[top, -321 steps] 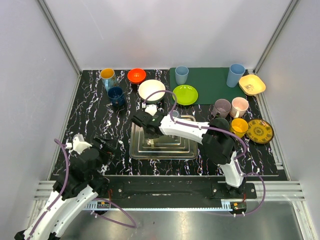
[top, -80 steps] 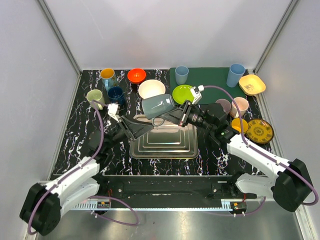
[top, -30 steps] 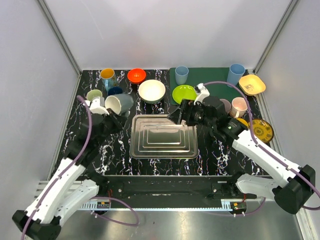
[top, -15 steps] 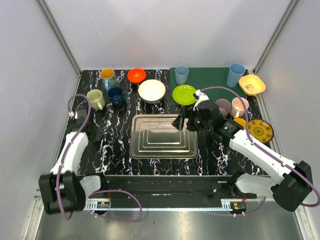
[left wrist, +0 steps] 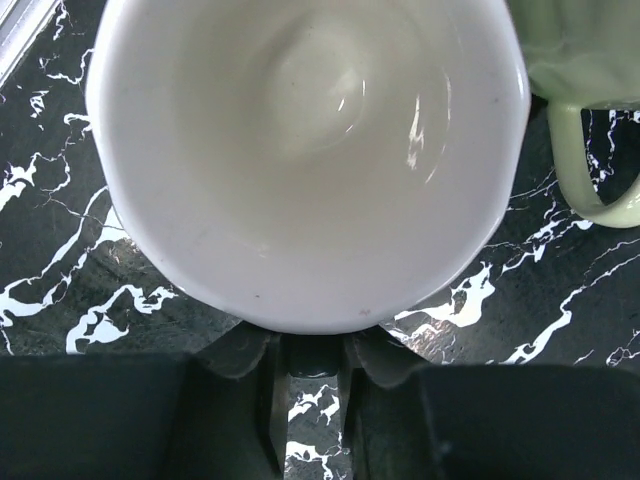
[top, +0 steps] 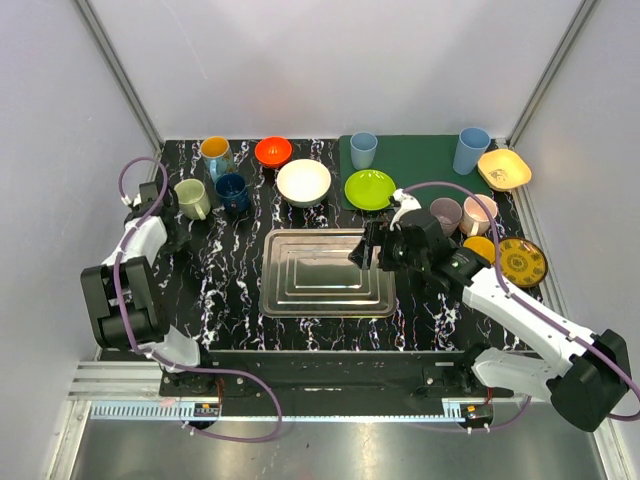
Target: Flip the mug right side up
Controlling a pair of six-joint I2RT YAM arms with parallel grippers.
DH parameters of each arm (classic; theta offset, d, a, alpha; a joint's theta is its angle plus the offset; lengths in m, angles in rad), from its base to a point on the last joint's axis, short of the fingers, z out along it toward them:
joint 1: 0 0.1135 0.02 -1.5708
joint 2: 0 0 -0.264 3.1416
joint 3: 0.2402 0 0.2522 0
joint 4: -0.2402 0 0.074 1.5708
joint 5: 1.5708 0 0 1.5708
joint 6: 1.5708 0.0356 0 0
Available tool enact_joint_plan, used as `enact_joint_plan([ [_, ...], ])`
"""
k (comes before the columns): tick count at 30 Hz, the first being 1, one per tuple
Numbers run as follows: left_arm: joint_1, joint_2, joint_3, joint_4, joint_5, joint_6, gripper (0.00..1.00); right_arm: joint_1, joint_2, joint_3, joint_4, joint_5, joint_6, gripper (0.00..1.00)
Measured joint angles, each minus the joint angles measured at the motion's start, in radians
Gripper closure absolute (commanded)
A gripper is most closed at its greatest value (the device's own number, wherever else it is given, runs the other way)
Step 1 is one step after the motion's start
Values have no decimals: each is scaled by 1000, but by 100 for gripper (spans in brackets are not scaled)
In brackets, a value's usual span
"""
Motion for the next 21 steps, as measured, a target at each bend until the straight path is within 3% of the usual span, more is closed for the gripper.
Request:
enact_joint_plan([
  [9, 3, -28, 14, -26, -3, 11, 62, 0, 21, -5, -1, 1, -19, 13],
  [15, 3, -77, 14, -56, -5, 11, 48, 0, 42, -5, -2, 0, -23, 13],
  [18, 3, -111, 16, -93, -13, 8, 35, 0, 42, -5, -2, 1, -23, 13],
  [20, 3, -162, 25, -125, -21, -3, 1, 0, 42, -5, -1, 1, -24, 13],
  [21, -7, -198, 28, -140, -26, -13, 1, 0, 42, -5, -2, 1, -24, 13],
])
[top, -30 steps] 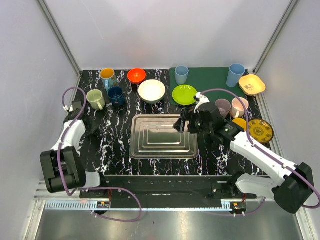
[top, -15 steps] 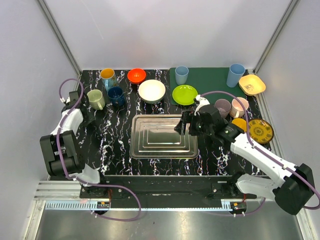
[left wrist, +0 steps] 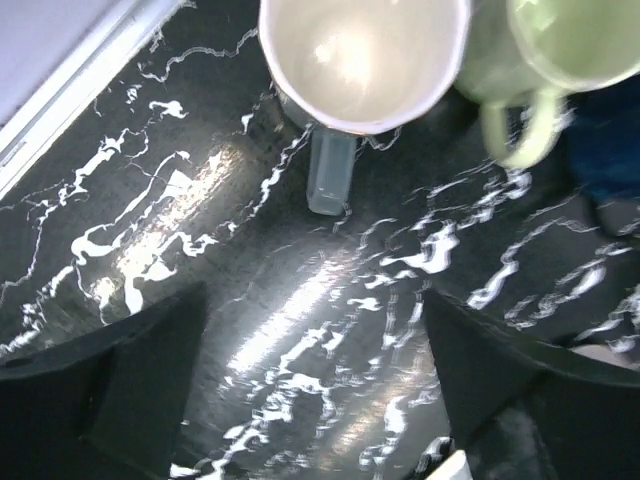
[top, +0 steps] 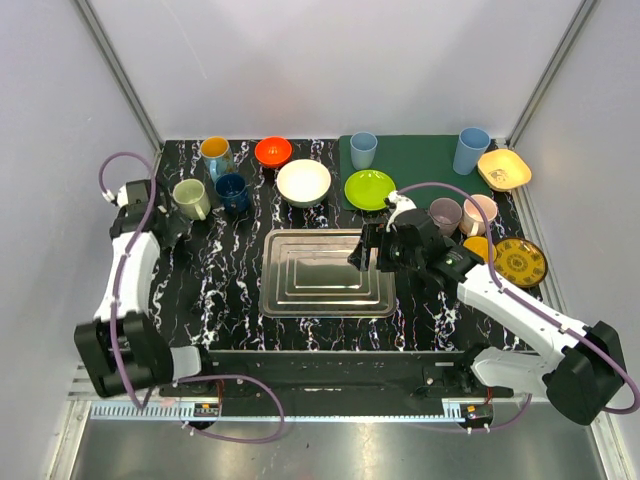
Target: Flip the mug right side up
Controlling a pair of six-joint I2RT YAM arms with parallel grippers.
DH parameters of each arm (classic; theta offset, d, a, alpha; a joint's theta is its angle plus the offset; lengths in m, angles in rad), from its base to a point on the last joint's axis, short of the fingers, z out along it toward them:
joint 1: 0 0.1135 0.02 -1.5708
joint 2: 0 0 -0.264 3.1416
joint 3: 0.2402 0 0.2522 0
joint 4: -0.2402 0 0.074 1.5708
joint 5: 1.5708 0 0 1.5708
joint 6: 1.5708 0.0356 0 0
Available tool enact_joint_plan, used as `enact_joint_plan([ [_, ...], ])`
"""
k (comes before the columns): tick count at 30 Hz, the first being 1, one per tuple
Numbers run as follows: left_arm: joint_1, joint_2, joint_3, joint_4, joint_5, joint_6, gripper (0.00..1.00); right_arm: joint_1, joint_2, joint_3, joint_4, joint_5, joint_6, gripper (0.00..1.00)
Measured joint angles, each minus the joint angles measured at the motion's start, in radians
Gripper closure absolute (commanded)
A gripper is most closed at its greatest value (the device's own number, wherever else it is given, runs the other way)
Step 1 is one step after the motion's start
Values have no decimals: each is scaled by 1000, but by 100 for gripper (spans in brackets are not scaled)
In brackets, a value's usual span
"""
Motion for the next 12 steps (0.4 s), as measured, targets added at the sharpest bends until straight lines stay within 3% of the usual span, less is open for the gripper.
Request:
enact_joint_plan([
  [3, -69, -134, 21, -41, -46, -37, 1, 0, 0, 0, 0, 2, 0, 13],
  [7, -328, -312, 37, -48, -87, -101, 1, 0, -2, 0, -4, 24, -3, 12],
  [10, -495, -396, 12, -35, -91, -151, 1, 0, -12, 1, -11, 60, -4, 0],
  [12, -584, -430, -13, -29, -101, -174, 1, 0, -25, 4, -28, 93, -6, 0],
])
